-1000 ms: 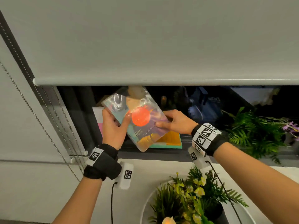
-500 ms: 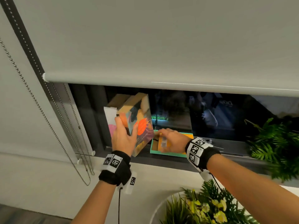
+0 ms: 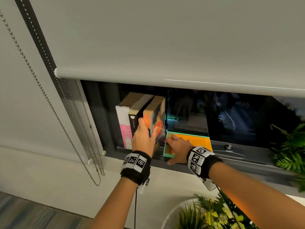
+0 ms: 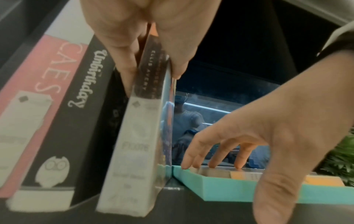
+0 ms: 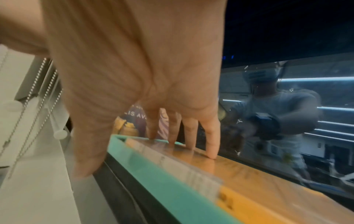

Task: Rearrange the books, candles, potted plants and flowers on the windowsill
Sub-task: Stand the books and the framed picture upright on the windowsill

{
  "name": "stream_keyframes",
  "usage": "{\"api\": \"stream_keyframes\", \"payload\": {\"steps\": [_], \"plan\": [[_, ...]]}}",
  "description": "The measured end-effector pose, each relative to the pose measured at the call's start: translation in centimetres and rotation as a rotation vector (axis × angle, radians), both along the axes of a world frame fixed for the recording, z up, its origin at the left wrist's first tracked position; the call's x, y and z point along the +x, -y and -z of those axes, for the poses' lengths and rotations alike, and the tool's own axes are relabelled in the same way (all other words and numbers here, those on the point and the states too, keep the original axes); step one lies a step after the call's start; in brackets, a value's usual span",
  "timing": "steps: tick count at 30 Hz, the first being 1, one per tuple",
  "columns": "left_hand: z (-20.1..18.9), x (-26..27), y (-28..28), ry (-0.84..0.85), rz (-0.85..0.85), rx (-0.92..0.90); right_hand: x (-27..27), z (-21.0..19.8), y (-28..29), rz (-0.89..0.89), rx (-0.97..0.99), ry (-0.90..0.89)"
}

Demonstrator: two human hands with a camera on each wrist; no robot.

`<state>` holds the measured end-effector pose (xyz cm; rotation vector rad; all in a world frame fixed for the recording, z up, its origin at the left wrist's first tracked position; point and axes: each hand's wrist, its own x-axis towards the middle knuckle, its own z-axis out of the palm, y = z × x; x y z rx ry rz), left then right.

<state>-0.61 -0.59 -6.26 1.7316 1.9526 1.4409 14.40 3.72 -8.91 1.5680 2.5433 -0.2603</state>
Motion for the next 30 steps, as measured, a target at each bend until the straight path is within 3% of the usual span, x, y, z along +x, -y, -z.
{"api": "stream_keyframes", "payload": {"steps": [11,16,19,21,25,30], "plan": [[0.2,-1.6,1.1,-0.153,-0.156,-0.061,1.1,-0.3,-0.7,0.046,-0.061,-0.100],[-1.4,-1.3,1.0,-0.277,-0.183,-0.147,-1.5,-4.0,0.4,0.005,0.009,-0.653],[-0.8,-1.9,0.9,-0.225,-0.103,-0.174,-2.7,-7.3,0.7,-0.094,-0.187,-0.979],[-0.1,-2.2,0.9,-0.194,-0.016,-0.143,-3.3,-8.8,0.8,-0.124,-0.322,-1.071],[0.4,-2.5,1.9,-0.231,0.042,-0.032,-3.8,-8.8,0.9,-0.130,-0.049,-0.862],[0.8,-4.2,3.1,-0.159,-0.111,0.060,-3.8,-8.5,0.2,-0.046,0.094,-0.865]]}}
